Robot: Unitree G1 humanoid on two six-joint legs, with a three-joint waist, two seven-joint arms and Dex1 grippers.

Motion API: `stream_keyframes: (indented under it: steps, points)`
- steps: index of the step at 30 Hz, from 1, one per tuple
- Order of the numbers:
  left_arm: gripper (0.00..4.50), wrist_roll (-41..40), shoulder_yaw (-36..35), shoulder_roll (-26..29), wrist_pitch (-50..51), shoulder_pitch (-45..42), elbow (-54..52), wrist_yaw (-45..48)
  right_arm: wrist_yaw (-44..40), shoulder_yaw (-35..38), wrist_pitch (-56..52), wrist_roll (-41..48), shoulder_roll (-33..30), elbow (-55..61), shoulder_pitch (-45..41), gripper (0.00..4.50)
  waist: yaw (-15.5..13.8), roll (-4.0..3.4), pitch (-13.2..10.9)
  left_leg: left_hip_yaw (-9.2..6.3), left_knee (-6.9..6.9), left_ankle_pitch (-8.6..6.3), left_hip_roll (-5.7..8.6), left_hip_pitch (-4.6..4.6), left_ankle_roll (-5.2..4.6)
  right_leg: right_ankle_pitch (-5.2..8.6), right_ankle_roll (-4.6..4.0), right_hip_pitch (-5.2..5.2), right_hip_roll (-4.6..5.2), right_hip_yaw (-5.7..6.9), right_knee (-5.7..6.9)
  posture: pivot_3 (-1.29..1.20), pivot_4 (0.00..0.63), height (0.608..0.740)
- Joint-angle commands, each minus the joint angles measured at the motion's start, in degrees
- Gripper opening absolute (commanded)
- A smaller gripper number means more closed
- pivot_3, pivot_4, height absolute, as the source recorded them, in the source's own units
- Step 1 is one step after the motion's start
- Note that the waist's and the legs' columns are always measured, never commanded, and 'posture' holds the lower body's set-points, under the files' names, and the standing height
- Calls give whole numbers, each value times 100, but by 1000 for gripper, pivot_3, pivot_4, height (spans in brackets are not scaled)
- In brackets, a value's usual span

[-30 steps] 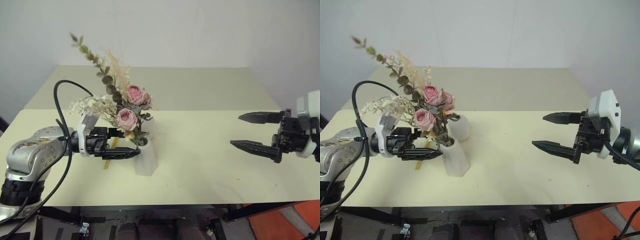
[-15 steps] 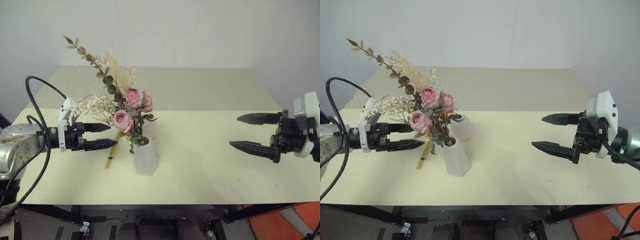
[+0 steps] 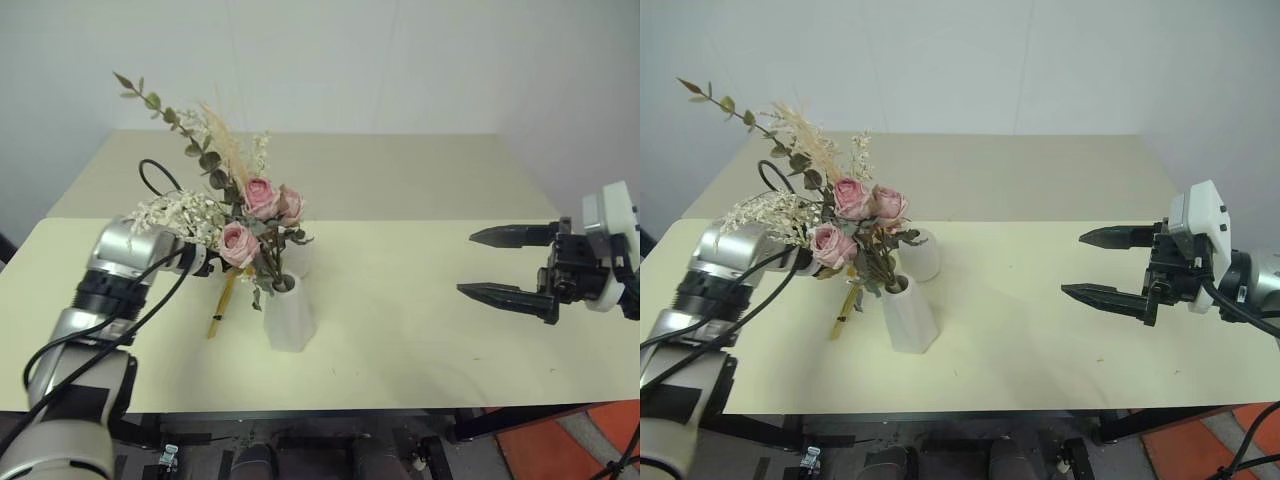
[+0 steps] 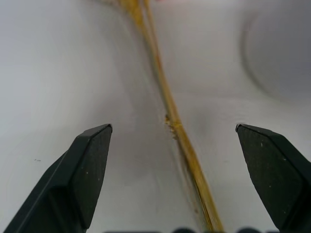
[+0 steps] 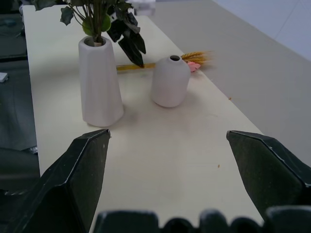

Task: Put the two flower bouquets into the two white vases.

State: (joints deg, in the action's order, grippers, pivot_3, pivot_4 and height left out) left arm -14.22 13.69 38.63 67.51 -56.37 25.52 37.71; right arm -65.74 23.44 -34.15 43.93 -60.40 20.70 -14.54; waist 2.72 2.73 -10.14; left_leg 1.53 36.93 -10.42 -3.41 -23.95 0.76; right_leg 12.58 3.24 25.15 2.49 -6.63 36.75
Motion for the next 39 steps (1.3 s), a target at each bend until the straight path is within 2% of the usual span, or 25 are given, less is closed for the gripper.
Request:
stream_keyframes:
  steps: [1, 4, 8, 13, 14, 21, 25, 27, 31, 39]
  points:
    - [4030, 484, 134, -274, -178, -332, 621, -390, 28, 344, 73, 40, -84, 181, 46, 4500, -11, 0, 0, 0, 0, 0, 0, 0, 0, 0, 0, 1, 0, 0, 1, 0, 150, 740]
    - [3204, 698, 128, -490, -412, -447, 1059, -483, 50, 401, 61, 53, -80, 233, 101, 4500, -27, 0, 0, -3, 1, 0, 3, 1, 0, 0, 1, -3, 1, 0, 2, 0, 150, 740]
    - [1863, 787, -27, -618, -639, -518, 1323, -488, 82, 540, 32, 82, -76, 326, 226, 4500, -21, 0, 0, -5, 1, 0, 5, 3, 0, -1, 1, -4, 2, -1, 3, 0, 150, 740]
    - [166, 844, -248, -564, -709, -488, 1303, -495, 55, 642, 40, 95, -81, 350, 341, 4500, -9, 0, 0, -6, 1, 0, 6, 5, 0, -1, 2, -4, 2, -1, 5, 0, 150, 740]
    - [16, 823, -346, -526, -718, -472, 1280, -509, 51, 649, 43, 99, -84, 350, 350, 4500, -5, 0, 0, -6, 1, 0, 6, 5, 0, -1, 2, -4, 2, -2, 4, 0, 150, 740]
    - [16, 527, -1152, -225, -1165, -112, 473, -367, 76, 507, 65, 91, -61, 287, 241, 4500, -5, 1, 0, -7, 0, 0, 6, 1, 1, -1, 2, -2, 2, -2, 3, 0, 150, 740]
    - [16, 119, -1973, -240, -2702, 579, -417, -133, 88, 395, 57, 84, -49, 251, 148, 4500, -19, 0, 0, -7, 0, 0, 5, 1, 1, -2, 1, -2, 4, -1, 2, 0, 150, 740]
    - [16, -167, -2368, -319, -3129, 655, -541, -8, 108, 352, 35, 86, -53, 244, 93, 4500, -31, 1, 0, -6, 1, 1, 3, -1, 1, -4, -2, -3, 4, 1, 3, 0, 150, 740]
    - [16, -806, -2833, -402, -3624, 514, -460, 637, 153, 347, -26, 127, -67, 282, 53, 4500, -58, 0, 0, -7, 3, 1, 5, -1, 1, -5, 1, -5, 4, 1, 3, 0, 150, 740]
    - [16, -1671, -2993, -526, -4278, -83, 3, 2287, 148, 653, -309, 270, -270, 358, 146, 4500, -49, 0, 0, -7, 5, 1, 5, -6, 1, -5, 3, -5, 4, 2, 0, 0, 150, 740]
